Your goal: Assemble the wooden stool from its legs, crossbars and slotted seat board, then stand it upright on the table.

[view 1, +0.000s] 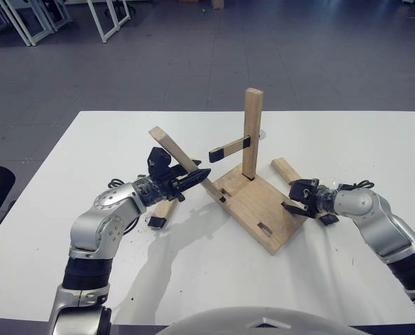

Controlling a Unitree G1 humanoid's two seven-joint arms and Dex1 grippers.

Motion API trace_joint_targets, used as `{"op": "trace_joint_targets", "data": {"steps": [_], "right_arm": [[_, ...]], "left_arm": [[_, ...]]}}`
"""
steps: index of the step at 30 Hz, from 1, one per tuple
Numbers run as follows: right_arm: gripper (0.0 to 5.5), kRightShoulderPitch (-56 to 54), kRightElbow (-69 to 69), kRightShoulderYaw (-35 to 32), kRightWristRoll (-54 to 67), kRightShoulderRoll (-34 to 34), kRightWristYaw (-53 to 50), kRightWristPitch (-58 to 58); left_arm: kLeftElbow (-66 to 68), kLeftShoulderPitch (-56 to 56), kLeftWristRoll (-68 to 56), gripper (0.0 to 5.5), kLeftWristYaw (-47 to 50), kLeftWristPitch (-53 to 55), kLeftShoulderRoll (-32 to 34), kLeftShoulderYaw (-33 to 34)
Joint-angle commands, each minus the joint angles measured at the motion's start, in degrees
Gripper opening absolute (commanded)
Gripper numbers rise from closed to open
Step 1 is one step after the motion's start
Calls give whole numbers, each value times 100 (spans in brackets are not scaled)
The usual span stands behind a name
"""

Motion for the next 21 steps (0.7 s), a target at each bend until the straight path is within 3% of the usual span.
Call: {"op": "trace_joint_targets", "data": {"steps": [1,12,21], "right_arm": [[333,389,6,274,-221,-64,237,152],[333,440,-14,272,-438,15,242,107],[333,501,-43,235,-470,37,233,139]], "left_arm": [[23,-5,-174,205,141,183,-139,171],[646,-227,302,205,34,123,-275,-363],[1097,-466,679,205,83,372,332,-414]]}}
